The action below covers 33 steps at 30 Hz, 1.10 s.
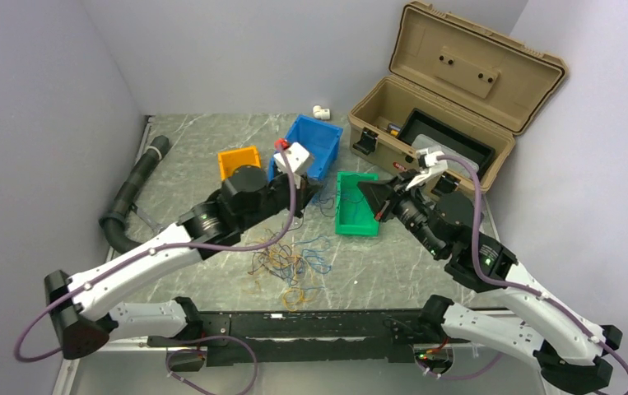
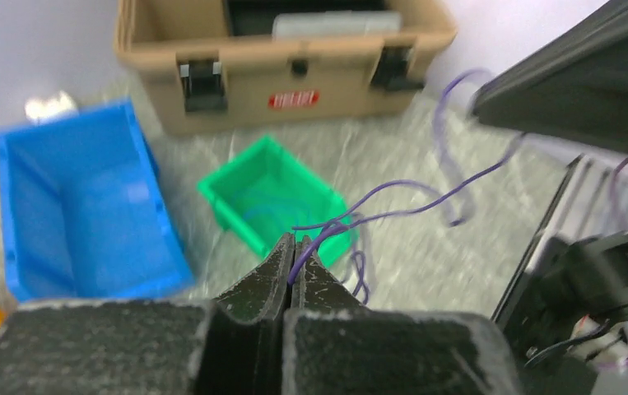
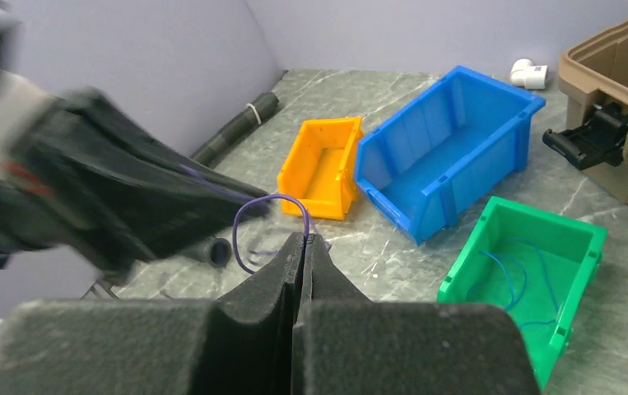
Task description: Untangle the cables
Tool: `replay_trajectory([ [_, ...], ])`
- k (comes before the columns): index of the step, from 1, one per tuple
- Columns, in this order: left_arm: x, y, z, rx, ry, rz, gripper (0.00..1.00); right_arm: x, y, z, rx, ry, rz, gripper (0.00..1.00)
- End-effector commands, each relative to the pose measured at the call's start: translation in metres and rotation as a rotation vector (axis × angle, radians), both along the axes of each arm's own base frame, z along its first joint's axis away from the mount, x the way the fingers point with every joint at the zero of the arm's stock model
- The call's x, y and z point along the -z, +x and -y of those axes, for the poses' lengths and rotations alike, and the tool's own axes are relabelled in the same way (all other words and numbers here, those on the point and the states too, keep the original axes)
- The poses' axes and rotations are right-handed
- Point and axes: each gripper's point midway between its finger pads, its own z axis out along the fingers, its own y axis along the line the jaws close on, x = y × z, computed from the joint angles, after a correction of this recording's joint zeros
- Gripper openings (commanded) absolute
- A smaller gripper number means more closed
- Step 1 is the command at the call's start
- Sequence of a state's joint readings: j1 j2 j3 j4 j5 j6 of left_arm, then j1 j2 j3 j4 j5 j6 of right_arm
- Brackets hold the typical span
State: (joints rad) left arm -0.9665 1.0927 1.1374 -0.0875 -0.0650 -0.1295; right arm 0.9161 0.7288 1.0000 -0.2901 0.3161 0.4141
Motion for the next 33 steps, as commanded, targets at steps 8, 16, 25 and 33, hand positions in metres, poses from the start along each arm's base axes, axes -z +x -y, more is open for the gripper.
replay_trajectory([
  [8, 0.032, 0.092, -0.019, -0.17, -0.039, -0.143, 0.0, 0.01, 0.077, -0.04, 0.069, -0.07, -0.009, 0.0],
  [16, 0.07, 0.189, -0.017, -0.318, 0.048, -0.161, 0.0, 0.027, 0.187, -0.047, 0.109, 0.001, -0.053, 0.0],
  [25, 0.108, 0.292, -0.016, -0.49, 0.167, -0.146, 0.0, 0.078, 0.291, -0.058, 0.14, -0.088, -0.119, 0.0],
  [33, 0.104, 0.307, -0.026, -0.513, 0.17, -0.207, 0.82, 0.101, 0.33, -0.061, 0.127, -0.085, -0.176, 0.07],
])
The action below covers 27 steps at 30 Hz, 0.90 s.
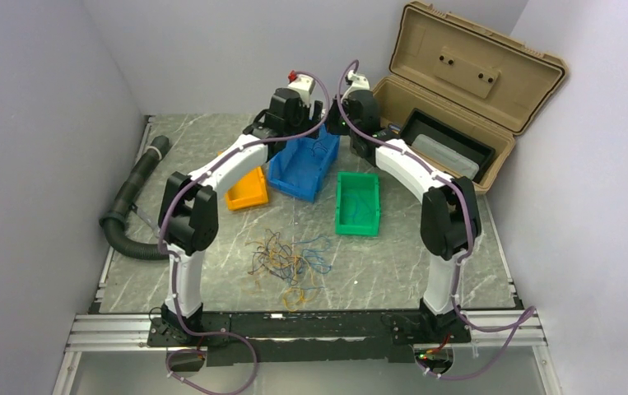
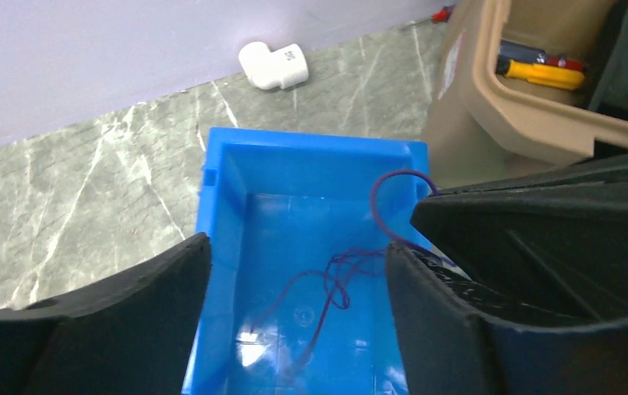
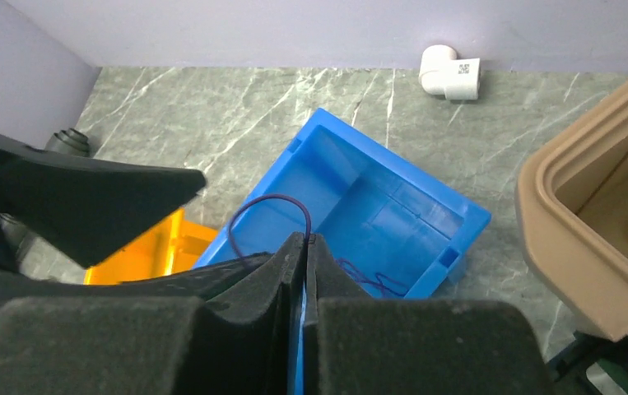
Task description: Untangle the cables
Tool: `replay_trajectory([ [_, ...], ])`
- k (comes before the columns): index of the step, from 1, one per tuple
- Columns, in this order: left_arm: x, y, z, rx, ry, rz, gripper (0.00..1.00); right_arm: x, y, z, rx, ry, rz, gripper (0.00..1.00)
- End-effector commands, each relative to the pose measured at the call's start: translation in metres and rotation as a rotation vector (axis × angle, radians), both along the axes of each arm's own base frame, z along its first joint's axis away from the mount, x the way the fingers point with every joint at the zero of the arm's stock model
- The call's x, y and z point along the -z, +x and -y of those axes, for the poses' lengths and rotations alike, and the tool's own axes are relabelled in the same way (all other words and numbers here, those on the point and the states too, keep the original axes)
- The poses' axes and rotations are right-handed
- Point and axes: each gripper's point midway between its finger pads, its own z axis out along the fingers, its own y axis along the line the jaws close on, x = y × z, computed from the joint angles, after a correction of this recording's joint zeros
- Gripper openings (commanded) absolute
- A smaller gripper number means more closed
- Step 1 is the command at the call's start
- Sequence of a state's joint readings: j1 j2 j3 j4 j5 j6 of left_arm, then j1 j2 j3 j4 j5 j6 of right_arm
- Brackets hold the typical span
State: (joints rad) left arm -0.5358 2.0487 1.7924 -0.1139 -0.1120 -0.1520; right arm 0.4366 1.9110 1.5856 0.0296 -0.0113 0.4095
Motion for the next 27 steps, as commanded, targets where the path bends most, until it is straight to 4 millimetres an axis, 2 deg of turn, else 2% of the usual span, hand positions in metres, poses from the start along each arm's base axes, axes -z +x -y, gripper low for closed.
replay_trajectory([
  [1, -0.05, -0.002, -0.013, -0.038, -0.023, 0.043, 0.84, -0.036, 0.014, -0.001, -0.026, 0.051, 0.063, 0.07],
  [3, -0.056, -0.011, -0.018, -0.038, -0.019, 0.021, 0.88, -0.035, 0.013, -0.003, -0.044, 0.057, 0.056, 0.11],
  [4, -0.059, -0.016, -0.021, -0.039, -0.022, 0.008, 0.89, -0.035, 0.011, -0.004, -0.059, 0.057, 0.051, 0.21],
  [6, -0.072, -0.031, -0.028, -0.037, -0.03, -0.004, 0.91, -0.037, 0.005, -0.006, -0.082, 0.054, 0.046, 0.46],
  [9, -0.083, -0.057, -0.038, -0.024, -0.05, -0.013, 0.93, -0.044, -0.008, -0.001, -0.088, 0.053, 0.05, 0.54],
  [12, -0.076, -0.085, -0.05, -0.019, -0.064, -0.051, 0.97, -0.052, -0.025, 0.006, -0.098, 0.045, 0.055, 0.59],
  [16, -0.059, -0.129, -0.056, 0.044, -0.068, -0.128, 0.99, -0.065, -0.068, 0.013, -0.167, 0.048, 0.056, 0.63],
  [17, -0.058, -0.143, -0.057, 0.065, -0.081, -0.14, 0.99, -0.056, -0.082, 0.015, -0.181, 0.047, 0.037, 0.64],
  [21, -0.015, -0.206, -0.054, 0.154, -0.053, -0.224, 0.99, -0.039, -0.139, 0.024, -0.264, 0.064, 0.006, 0.72],
  [25, 0.033, -0.263, -0.058, 0.192, -0.024, -0.33, 0.99, -0.01, -0.206, 0.012, -0.455, 0.057, -0.041, 0.75],
  [27, 0.057, -0.285, -0.066, 0.191, -0.029, -0.39, 0.99, 0.007, -0.238, 0.005, -0.515, -0.014, -0.051, 0.77],
])
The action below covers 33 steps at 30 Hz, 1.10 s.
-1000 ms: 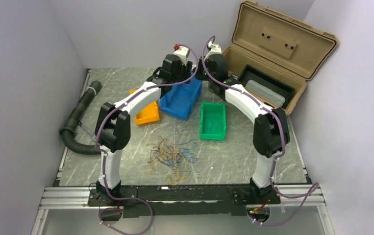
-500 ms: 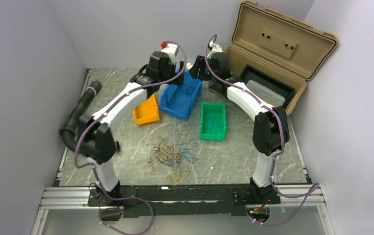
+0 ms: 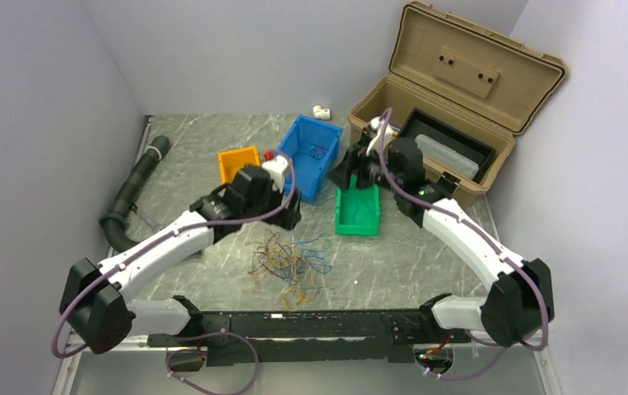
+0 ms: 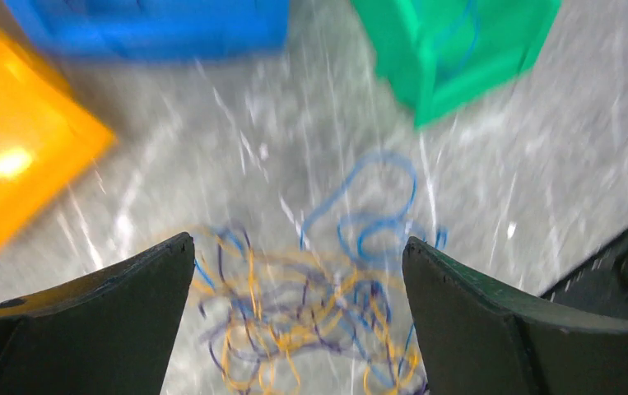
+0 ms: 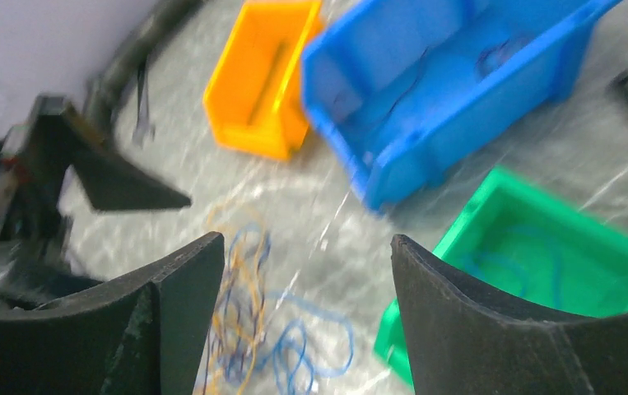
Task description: Untangle the cables
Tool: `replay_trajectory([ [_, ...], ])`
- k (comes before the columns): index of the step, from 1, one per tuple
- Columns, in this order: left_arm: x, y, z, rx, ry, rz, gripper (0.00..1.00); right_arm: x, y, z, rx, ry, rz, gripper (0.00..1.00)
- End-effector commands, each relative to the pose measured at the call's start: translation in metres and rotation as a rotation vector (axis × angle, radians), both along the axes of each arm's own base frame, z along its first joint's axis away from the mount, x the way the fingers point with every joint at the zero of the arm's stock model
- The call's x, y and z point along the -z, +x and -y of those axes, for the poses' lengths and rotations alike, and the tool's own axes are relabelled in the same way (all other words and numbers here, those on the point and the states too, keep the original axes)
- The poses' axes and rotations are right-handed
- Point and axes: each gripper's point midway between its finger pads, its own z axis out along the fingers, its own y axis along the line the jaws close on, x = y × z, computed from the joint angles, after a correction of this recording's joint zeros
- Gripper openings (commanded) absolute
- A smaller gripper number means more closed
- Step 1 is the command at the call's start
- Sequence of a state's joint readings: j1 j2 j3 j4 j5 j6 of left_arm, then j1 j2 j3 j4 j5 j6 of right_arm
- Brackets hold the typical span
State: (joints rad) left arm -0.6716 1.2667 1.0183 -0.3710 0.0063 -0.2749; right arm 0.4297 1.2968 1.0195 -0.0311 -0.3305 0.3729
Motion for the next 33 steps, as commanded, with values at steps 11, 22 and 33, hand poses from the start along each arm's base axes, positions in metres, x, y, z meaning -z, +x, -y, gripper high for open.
replay_trajectory([
  [11, 0.025, -0.065, -0.026, -0.016, -0.153, -0.011, 0.99, 0.085, -0.142, -0.012, -0.163, -0.113, -0.101, 0.8],
  [22, 0.029, -0.069, -0.009, 0.062, -0.165, -0.058, 0.99, 0.138, -0.145, 0.0, 0.08, -0.191, -0.284, 0.8],
  [33, 0.046, -0.059, 0.002, 0.089, -0.073, -0.096, 0.99, 0.18, -0.152, -0.023, 0.075, -0.3, -0.378, 0.75],
])
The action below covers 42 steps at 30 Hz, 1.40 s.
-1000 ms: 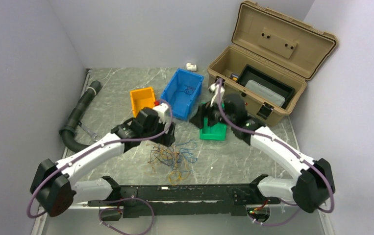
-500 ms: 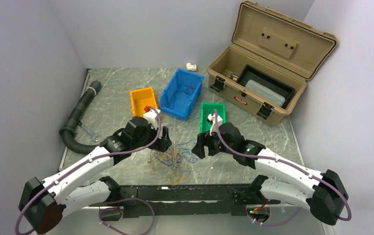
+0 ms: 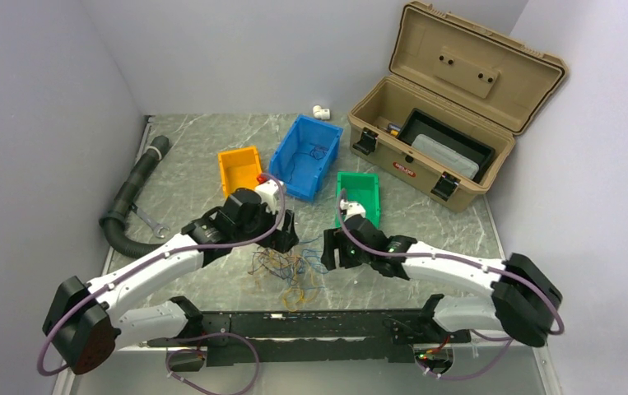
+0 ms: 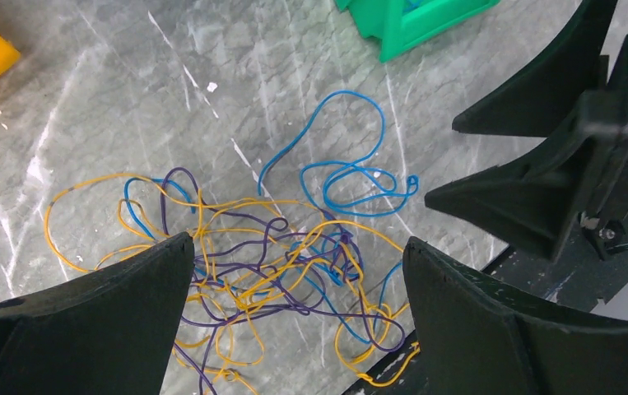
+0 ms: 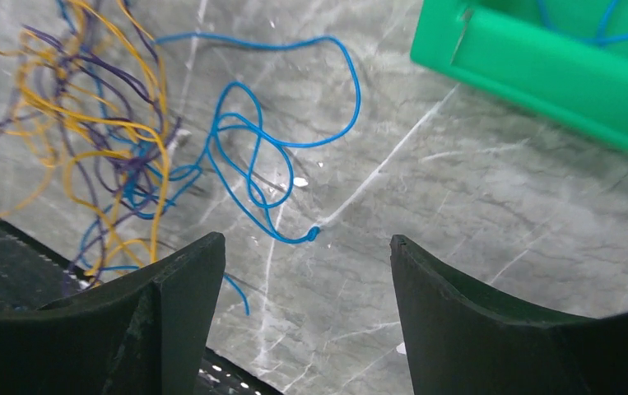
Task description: Untangle the cables
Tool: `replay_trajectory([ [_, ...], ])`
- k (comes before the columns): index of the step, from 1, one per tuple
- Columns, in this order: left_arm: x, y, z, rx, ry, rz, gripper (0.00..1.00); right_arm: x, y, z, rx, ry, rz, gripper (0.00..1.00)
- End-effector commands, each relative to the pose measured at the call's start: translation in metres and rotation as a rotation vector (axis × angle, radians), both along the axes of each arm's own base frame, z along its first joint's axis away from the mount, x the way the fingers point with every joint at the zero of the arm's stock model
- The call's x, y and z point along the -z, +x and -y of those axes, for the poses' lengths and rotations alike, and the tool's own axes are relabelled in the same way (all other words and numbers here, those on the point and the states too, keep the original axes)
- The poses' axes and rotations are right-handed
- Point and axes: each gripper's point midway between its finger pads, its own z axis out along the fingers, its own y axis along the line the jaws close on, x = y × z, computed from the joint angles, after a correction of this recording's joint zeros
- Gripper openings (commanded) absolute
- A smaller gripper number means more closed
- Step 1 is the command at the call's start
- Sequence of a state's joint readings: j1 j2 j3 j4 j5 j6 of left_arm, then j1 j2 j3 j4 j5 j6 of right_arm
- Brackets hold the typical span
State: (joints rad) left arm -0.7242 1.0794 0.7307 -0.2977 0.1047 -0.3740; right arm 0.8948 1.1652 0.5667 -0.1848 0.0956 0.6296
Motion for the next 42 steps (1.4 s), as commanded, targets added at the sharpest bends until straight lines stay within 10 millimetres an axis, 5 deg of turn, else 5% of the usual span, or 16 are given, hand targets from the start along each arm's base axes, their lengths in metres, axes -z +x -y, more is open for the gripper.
replay_trajectory([
  [1, 0.004, 0.008, 0.007, 0.015, 0.017, 0.01, 0.99, -0.004, 0.009, -0.022, 0.02, -0.006, 0.014, 0.75],
  [7, 0.022, 0.007, 0.012, 0.031, 0.046, -0.05, 0.99, 0.006, 0.011, -0.037, -0.006, -0.084, 0.022, 0.75],
  [16, 0.023, 0.014, 0.001, -0.016, 0.045, -0.049, 0.97, 0.03, 0.009, -0.044, -0.035, -0.25, 0.042, 0.69],
  [18, 0.021, 0.013, -0.001, -0.021, 0.011, -0.055, 0.96, 0.033, 0.006, -0.048, -0.059, -0.246, 0.037, 0.6],
  [22, 0.017, 0.013, -0.006, -0.028, -0.019, -0.054, 0.96, 0.029, 0.005, -0.052, -0.093, -0.254, 0.048, 0.16],
  [26, 0.013, 0.011, -0.008, -0.026, -0.025, -0.047, 0.96, 0.002, 0.01, -0.053, -0.093, -0.212, 0.115, 0.0],
  [42, -0.066, 0.013, 0.007, 0.095, -0.173, 0.204, 0.96, -0.142, 0.015, -0.038, -0.089, 0.016, 0.377, 0.0],
])
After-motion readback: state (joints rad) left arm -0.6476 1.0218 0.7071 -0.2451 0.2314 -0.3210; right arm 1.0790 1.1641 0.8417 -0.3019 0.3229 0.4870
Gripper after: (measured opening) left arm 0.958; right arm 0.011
